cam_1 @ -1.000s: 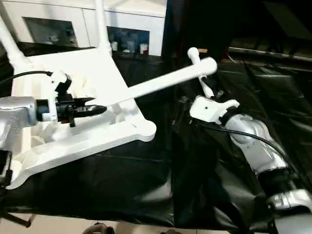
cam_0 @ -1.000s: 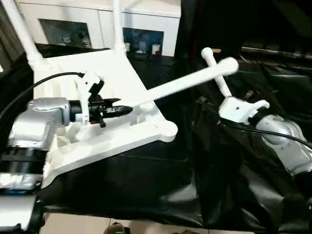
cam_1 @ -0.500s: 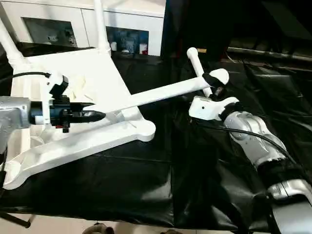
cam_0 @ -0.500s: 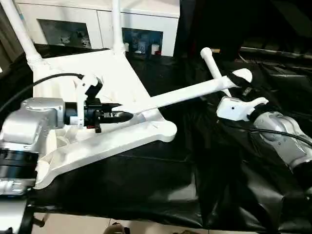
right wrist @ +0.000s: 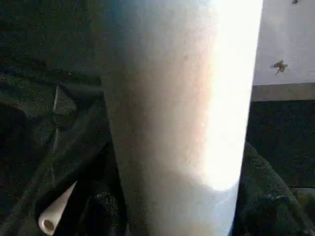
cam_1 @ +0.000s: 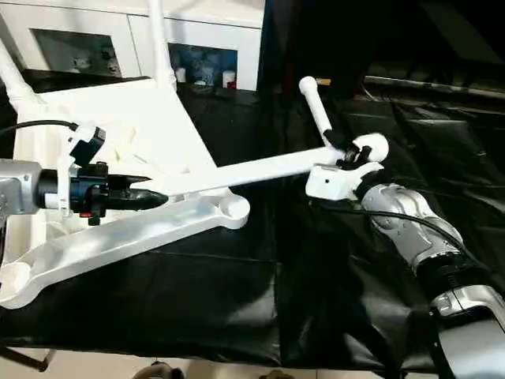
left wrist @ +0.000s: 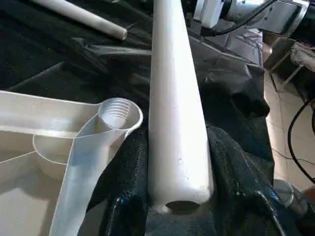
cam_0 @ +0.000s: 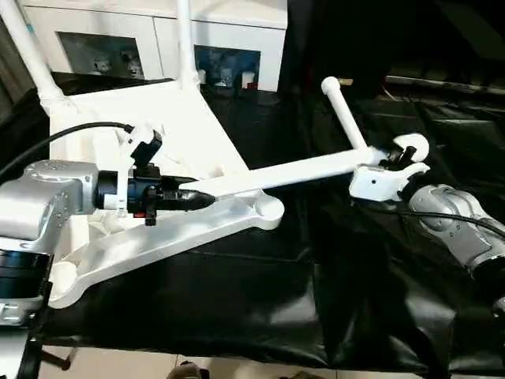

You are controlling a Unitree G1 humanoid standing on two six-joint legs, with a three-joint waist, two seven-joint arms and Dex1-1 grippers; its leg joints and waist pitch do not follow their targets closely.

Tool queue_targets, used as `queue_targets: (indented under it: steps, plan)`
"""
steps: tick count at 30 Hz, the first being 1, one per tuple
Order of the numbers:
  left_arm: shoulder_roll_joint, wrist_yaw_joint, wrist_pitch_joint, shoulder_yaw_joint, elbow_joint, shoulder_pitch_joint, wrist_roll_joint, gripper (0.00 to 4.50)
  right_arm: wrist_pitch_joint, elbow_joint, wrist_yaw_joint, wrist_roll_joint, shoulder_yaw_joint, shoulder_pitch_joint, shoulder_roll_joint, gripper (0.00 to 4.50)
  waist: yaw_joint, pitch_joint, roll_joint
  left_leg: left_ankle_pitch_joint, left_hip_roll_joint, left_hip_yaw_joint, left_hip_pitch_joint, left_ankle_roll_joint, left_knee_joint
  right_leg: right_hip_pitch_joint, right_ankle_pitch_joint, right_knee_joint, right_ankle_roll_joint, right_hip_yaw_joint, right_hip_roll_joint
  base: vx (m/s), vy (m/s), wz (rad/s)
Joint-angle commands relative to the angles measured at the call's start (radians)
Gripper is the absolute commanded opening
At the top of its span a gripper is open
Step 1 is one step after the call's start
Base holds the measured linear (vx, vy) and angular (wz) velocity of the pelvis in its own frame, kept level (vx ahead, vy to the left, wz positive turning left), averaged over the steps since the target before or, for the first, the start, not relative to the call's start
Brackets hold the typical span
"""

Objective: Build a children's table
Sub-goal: Insert table leg to table base

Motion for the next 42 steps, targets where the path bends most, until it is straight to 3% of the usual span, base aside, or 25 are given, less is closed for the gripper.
queue_targets:
  steps: [1,7,8,11,13,15,19,20,22,26,28,30,31,35,37,39,41,42]
  plan:
    - [0.003,-0.011,-0.004,0.000,-0.029,-0.005,-0.024,1.36,-0.013,0.017,0.012,0.018,-0.004,-0.013,-0.007,1.96,-0.002,-0.079,-0.005,-0.134,0.046,-0.022,0.022,0.021,-0.060,0.051,-0.101,-0.063,-0.208,0.057,-0.075,0.000,0.000,0.00]
    - [0.004,0.010,-0.025,0.004,-0.009,-0.010,-0.011,1.36,-0.029,0.030,0.024,0.026,-0.002,-0.013,-0.004,1.94,-0.003,-0.079,-0.003,-0.131,0.046,-0.021,0.022,0.027,-0.058,0.051,-0.098,-0.062,-0.213,0.057,-0.075,0.000,0.000,0.00]
    - [0.003,0.016,-0.027,0.008,-0.009,-0.009,-0.015,1.36,-0.033,0.030,0.028,0.030,-0.002,-0.013,-0.003,1.94,-0.004,-0.080,-0.009,-0.129,0.046,-0.021,0.021,0.028,-0.058,0.052,-0.095,-0.062,-0.212,0.057,-0.074,0.000,0.000,0.00]
    - [-0.020,0.080,-0.067,0.022,0.017,-0.021,0.014,1.36,-0.038,0.036,0.034,0.041,-0.005,-0.011,-0.001,1.93,-0.003,-0.079,-0.006,-0.129,0.046,-0.021,0.022,0.032,-0.057,0.051,-0.094,-0.062,-0.214,0.057,-0.075,0.000,0.000,0.00]
    - [-0.041,0.122,-0.064,0.045,0.062,-0.048,0.015,2.06,-0.034,0.053,0.044,0.064,-0.018,-0.010,0.008,1.93,-0.003,-0.079,-0.004,-0.146,0.045,-0.020,0.025,0.028,-0.056,0.049,-0.111,-0.064,-0.215,0.057,-0.073,0.000,0.000,0.00]
    - [-0.047,0.128,-0.063,0.064,0.072,-0.056,0.002,2.06,-0.031,0.063,0.050,0.074,-0.023,-0.009,0.011,1.93,-0.002,-0.080,-0.005,-0.152,0.044,-0.022,0.020,0.023,-0.057,0.052,-0.114,-0.064,-0.213,0.056,-0.074,0.000,0.000,0.00]
    - [-0.035,0.158,-0.111,0.112,0.089,-0.057,0.007,2.44,-0.001,0.090,0.097,0.164,-0.076,0.004,0.041,1.91,-0.007,-0.080,-0.005,-0.153,0.046,-0.025,0.018,0.025,-0.057,0.053,-0.101,-0.062,-0.215,0.057,-0.075,0.000,0.000,0.00]
    - [-0.037,0.174,-0.115,0.138,0.104,-0.064,-0.004,2.47,0.011,0.090,0.107,0.188,-0.093,0.006,0.049,1.91,-0.006,-0.080,0.001,-0.156,0.046,-0.025,0.020,0.024,-0.056,0.052,-0.099,-0.061,-0.217,0.056,-0.075,0.000,0.000,0.00]
    - [-0.050,0.216,-0.125,0.227,0.159,-0.089,-0.051,2.47,0.043,0.089,0.130,0.249,-0.134,0.009,0.067,1.90,-0.009,-0.082,0.000,-0.161,0.040,-0.021,0.021,0.026,-0.052,0.052,-0.092,-0.062,-0.221,0.058,-0.071,0.000,0.000,0.00]
    - [-0.067,0.308,-0.194,0.357,0.276,-0.139,-0.109,2.47,0.073,0.092,0.152,0.313,-0.172,0.006,0.086,1.89,-0.005,-0.082,0.004,-0.181,0.044,-0.026,0.025,0.013,-0.056,0.050,-0.104,-0.064,-0.231,0.054,-0.072,0.000,0.000,0.00]
    - [-0.078,0.376,-0.217,0.459,0.341,-0.178,-0.166,2.47,0.090,0.089,0.185,0.371,-0.198,0.002,0.100,1.89,-0.006,-0.081,0.005,-0.197,0.043,-0.024,0.026,0.010,-0.055,0.049,-0.108,-0.063,-0.240,0.054,-0.072,0.000,0.000,0.00]
    - [-0.083,0.385,-0.209,0.480,0.346,-0.182,-0.184,2.47,0.096,0.086,0.200,0.397,-0.210,0.002,0.108,1.89,-0.002,-0.081,0.004,-0.202,0.047,-0.028,0.027,0.011,-0.057,0.049,-0.121,-0.064,-0.244,0.054,-0.079,0.000,0.000,0.00]
    - [-0.095,0.387,-0.192,0.475,0.326,-0.168,-0.186,2.47,0.141,0.072,0.246,0.484,-0.257,-0.002,0.140,1.89,-0.002,-0.081,0.001,-0.203,0.048,-0.026,0.027,0.016,-0.057,0.049,-0.121,-0.064,-0.245,0.056,-0.079,0.000,0.000,0.00]
    - [-0.118,0.393,-0.180,0.395,0.274,-0.129,-0.122,2.47,0.253,0.023,0.352,0.647,-0.342,0.002,0.192,1.89,0.005,-0.082,0.006,-0.177,0.055,-0.027,0.028,0.031,-0.059,0.047,-0.093,-0.061,-0.253,0.056,-0.082,0.000,0.000,0.00]
    - [-0.147,0.403,-0.170,0.302,0.229,-0.111,-0.071,2.47,0.440,-0.089,0.482,0.852,-0.402,0.011,0.246,1.89,0.007,-0.081,0.010,-0.174,0.057,-0.031,0.026,0.058,-0.062,0.056,-0.070,-0.058,-0.254,0.058,-0.082,0.000,0.000,0.00]
    - [-0.192,0.418,-0.156,0.237,0.180,-0.109,-0.076,2.47,0.606,-0.185,0.602,1.007,-0.421,0.023,0.267,1.89,0.021,-0.084,0.019,-0.159,0.064,-0.029,0.029,0.056,-0.063,0.052,-0.049,-0.056,-0.270,0.053,-0.080,0.000,0.000,0.00]
    - [-0.271,0.459,-0.135,0.197,0.130,-0.137,-0.105,2.47,0.757,-0.258,0.707,1.110,-0.408,0.039,0.263,1.88,0.033,-0.087,0.027,-0.156,0.067,-0.029,0.028,0.045,-0.062,0.053,-0.018,-0.054,-0.287,0.050,-0.083,0.000,0.000,0.00]
    - [-0.284,0.468,-0.134,0.194,0.128,-0.143,-0.107,2.47,0.777,-0.266,0.720,1.121,-0.406,0.041,0.262,1.88,0.042,-0.089,0.025,-0.158,0.065,-0.029,0.028,0.039,-0.059,0.054,-0.003,-0.053,-0.299,0.050,-0.085,0.000,0.000,0.00]
